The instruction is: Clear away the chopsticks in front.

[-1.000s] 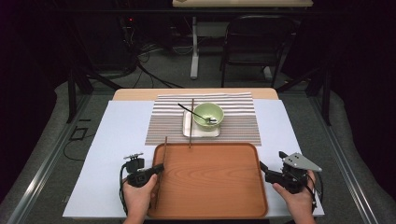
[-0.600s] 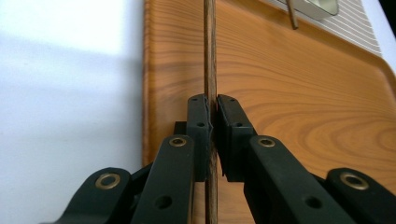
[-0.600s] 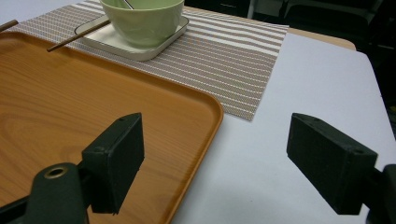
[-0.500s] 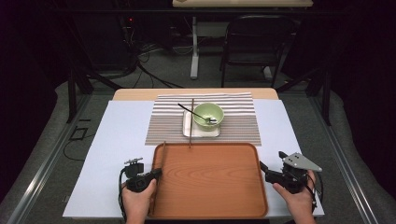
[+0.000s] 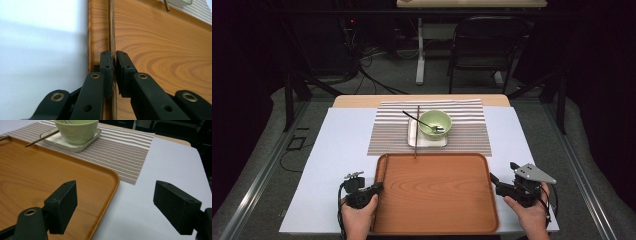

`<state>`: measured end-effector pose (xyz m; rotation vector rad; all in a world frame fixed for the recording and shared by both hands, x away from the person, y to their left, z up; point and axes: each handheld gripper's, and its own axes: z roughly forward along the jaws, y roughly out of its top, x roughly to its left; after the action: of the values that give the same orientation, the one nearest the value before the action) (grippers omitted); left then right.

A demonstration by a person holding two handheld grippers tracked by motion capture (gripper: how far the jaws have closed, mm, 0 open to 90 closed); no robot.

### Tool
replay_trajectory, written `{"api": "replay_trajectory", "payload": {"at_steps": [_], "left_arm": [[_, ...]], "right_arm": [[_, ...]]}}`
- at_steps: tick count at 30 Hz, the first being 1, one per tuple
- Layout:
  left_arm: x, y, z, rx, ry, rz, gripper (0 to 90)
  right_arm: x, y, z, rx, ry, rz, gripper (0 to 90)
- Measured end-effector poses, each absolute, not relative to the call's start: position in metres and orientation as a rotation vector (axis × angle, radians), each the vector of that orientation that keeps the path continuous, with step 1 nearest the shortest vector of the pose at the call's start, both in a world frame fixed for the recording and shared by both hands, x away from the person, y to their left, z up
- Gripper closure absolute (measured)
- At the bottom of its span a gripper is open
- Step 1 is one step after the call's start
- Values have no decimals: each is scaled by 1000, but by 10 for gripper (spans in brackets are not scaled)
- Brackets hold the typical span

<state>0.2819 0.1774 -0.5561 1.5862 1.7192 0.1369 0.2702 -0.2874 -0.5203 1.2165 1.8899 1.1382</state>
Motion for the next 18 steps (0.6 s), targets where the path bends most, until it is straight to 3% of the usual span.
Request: {"api": "replay_trajectory", "payload": {"at_steps": [18], "left_arm": [[277,179,-557,1569,1707,119,794]], "right_arm": [[270,-287,-520,1213,1895,1138,196]]}}
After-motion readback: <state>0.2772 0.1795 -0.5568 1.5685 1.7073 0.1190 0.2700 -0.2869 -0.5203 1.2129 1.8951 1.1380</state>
